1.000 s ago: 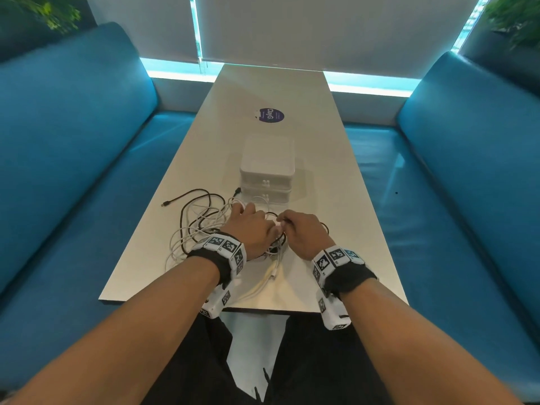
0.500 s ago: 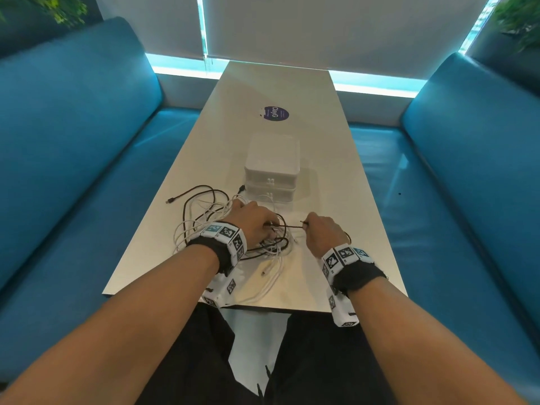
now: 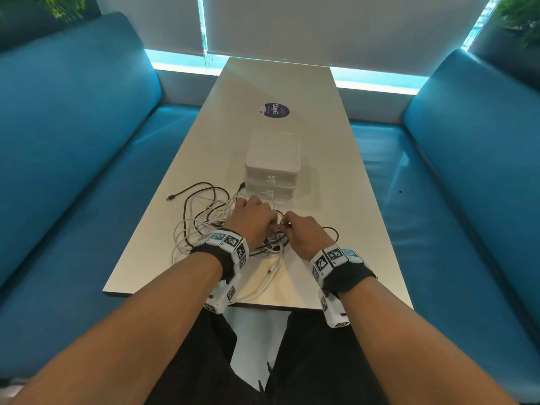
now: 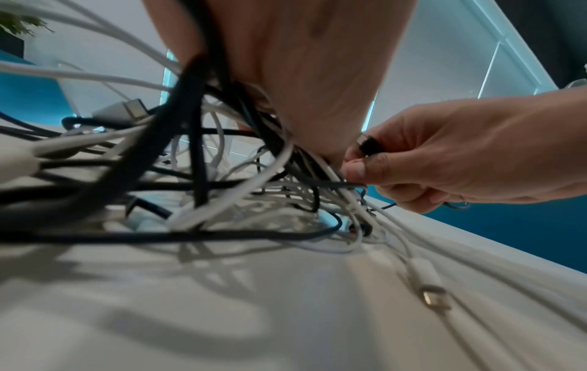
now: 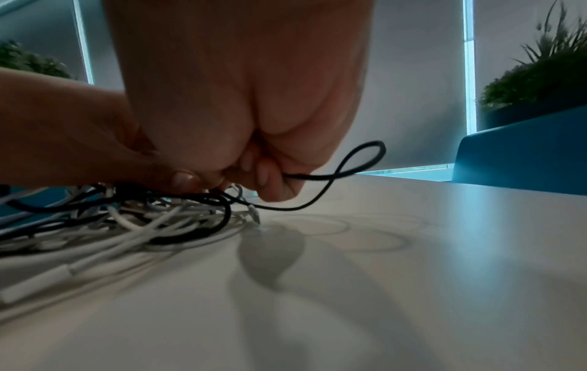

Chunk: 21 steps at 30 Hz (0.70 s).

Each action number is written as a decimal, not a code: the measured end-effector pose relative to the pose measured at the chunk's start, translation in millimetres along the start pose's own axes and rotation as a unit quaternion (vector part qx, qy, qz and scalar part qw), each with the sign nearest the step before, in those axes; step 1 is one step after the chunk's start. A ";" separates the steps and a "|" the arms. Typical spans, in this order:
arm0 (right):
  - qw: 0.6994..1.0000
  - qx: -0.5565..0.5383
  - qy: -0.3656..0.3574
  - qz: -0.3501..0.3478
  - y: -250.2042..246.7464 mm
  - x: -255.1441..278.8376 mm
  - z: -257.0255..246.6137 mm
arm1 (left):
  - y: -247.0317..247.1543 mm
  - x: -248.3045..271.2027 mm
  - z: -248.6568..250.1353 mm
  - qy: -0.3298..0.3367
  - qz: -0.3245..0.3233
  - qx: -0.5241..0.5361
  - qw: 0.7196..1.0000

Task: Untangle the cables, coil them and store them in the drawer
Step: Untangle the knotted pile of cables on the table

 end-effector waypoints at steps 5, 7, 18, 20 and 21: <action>0.999 0.044 -0.001 0.024 -0.6 4.5 5.1 | -1.7 2.0 -0.4 0.007 0.002 -0.017 1.000; 0.996 0.075 0.008 0.045 -5.6 4.7 9.5 | -4.1 2.3 -0.1 0.012 0.000 -0.025 1.000; 0.989 0.124 0.082 0.018 -7.0 1.7 30.2 | -13.8 0.3 -2.0 0.018 -0.007 -0.036 0.999; 0.985 0.138 0.102 0.027 -8.4 1.6 33.9 | -12.3 3.6 -7.2 0.005 0.004 -0.064 0.998; 0.982 0.144 0.114 0.032 -10.1 2.3 37.0 | -10.4 6.3 -10.4 -0.003 0.008 -0.076 0.997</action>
Point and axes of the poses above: each hand's wrist, its own x-axis away from the middle knuckle, its own y-axis out of the palm, z = x × y, the point moved 4 cm from there along -x, towards the middle knuckle, and after that the axes turned 6 degrees about -x, right-handed, at the moved point
